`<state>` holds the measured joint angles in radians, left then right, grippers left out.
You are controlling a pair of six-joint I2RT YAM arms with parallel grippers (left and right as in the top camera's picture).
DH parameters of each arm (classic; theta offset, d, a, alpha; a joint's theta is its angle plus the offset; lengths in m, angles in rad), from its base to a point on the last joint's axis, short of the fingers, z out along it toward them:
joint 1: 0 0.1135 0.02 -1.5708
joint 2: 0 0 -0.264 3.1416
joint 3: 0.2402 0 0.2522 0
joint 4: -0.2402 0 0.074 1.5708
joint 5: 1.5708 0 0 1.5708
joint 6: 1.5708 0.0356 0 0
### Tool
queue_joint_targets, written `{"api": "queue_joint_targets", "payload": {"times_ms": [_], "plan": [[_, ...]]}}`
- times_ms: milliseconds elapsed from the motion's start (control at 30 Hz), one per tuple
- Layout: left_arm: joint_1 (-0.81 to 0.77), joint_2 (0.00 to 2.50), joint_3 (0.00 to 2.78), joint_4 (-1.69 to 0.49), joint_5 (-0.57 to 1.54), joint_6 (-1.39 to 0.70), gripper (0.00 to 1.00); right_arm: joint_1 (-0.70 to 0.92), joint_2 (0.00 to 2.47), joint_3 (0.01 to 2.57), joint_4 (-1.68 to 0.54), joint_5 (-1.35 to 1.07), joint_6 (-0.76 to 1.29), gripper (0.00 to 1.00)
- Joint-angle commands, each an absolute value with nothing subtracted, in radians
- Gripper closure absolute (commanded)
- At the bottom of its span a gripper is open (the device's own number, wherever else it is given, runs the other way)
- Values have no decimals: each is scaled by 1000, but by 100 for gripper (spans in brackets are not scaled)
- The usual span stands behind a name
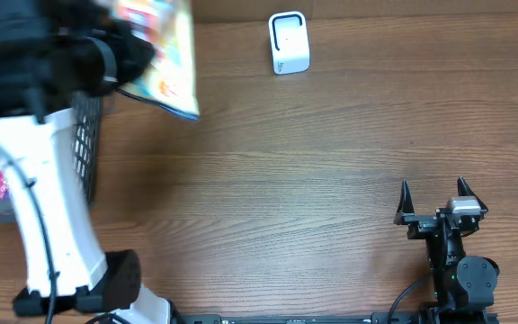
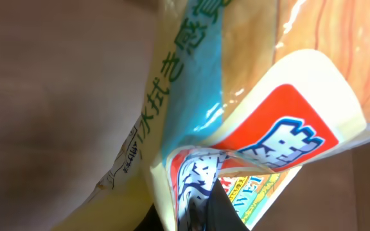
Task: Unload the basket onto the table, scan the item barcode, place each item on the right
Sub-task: 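Carry the yellow snack bag to the table center and release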
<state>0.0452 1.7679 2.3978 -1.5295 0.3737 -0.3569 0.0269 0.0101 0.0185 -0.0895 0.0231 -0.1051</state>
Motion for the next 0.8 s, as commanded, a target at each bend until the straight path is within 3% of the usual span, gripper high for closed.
{"api": "queue_joint_targets", "payload": {"times_ms": [0,133,267,500,600,633,667,700,767], "plan": [[-101,1819,2281,-1570,317,-338,96,26,3,8,-84,21,-105,0],[-273,1871,2033,-1516,237,-418,96,26,3,8,-83,21,-105,0],[-419,1920,1732,-1286,192,-516,96,26,3,8,-84,21,-105,0],[-499,1975,1586,-1173,191,-618,96,26,3,8,-84,21,-105,0],[-502,1975,1583,-1172,191,-601,79,26,3,8,-84,21,-105,0],[-496,1975,1589,-1169,191,-551,50,26,3,8,-84,21,-105,0],[-490,1975,1595,-1171,191,-519,32,26,3,8,-83,21,-105,0],[-475,1974,1620,-1196,193,-476,0,26,3,8,-84,21,-105,0],[-432,1974,1740,-1312,203,-436,0,26,3,8,-84,21,-105,0]]}}
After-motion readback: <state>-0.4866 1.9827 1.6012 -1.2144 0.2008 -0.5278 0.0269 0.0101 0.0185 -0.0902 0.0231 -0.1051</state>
